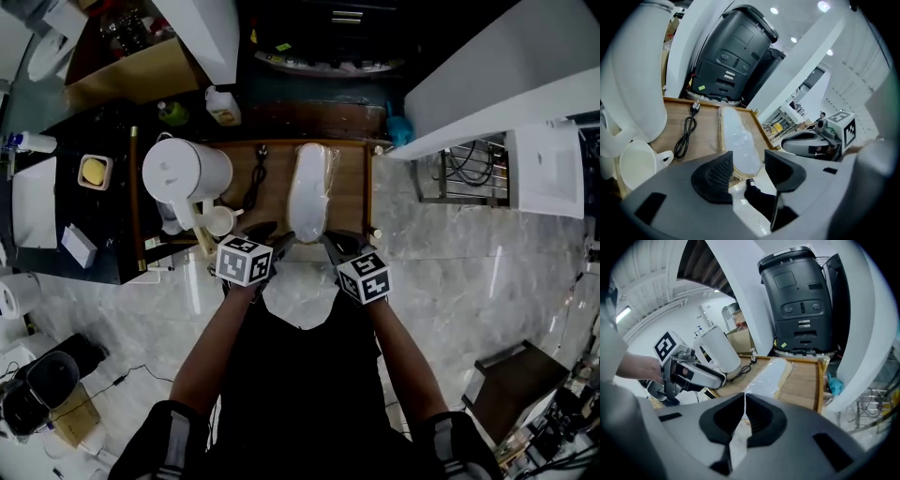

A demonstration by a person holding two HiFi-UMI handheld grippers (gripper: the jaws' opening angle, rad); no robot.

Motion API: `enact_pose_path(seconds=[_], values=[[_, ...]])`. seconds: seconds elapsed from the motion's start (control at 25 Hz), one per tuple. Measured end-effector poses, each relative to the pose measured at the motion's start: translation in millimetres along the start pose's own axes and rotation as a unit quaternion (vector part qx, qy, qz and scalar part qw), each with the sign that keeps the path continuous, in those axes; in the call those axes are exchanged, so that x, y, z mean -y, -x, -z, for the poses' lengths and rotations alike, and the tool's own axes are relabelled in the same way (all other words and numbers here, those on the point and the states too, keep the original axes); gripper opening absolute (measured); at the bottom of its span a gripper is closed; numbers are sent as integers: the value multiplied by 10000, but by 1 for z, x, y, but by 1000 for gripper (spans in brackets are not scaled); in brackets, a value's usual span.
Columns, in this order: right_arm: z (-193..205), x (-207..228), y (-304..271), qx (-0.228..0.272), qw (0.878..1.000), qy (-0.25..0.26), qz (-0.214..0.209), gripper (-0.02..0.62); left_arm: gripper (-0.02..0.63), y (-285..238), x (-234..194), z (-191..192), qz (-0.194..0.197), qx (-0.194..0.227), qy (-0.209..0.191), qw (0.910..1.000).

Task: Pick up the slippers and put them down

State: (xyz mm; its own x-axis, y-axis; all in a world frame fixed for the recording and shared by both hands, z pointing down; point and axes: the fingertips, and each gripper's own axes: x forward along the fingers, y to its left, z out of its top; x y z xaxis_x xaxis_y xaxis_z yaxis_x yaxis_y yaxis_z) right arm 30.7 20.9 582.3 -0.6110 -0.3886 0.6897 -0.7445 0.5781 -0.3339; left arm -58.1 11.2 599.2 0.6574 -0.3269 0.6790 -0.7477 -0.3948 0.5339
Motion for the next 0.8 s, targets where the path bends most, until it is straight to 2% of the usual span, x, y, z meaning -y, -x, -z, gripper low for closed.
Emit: enact_pose_path(seconds=[0.08,0.16,0.2,0.48,0.8], values=[[-2,-7,14,110,9999,6,-27,11,176,8,10,-2,51,138,-83,9999],[-3,-15,27,220,9997,1,-70,9,84,15,23,-3,115,282,-231,9993],[-3,-18,33,290,9996,-6,-74,9,74,19,29,-4,143,335,-300,9989],[-4,-33,59,544,9985,-6,-21,8,26,40,61,-17,436,548,-586,9958],[-26,-49,74,987,9949,190,-92,8,13,59,93,-22,846,660,-1004,9891]])
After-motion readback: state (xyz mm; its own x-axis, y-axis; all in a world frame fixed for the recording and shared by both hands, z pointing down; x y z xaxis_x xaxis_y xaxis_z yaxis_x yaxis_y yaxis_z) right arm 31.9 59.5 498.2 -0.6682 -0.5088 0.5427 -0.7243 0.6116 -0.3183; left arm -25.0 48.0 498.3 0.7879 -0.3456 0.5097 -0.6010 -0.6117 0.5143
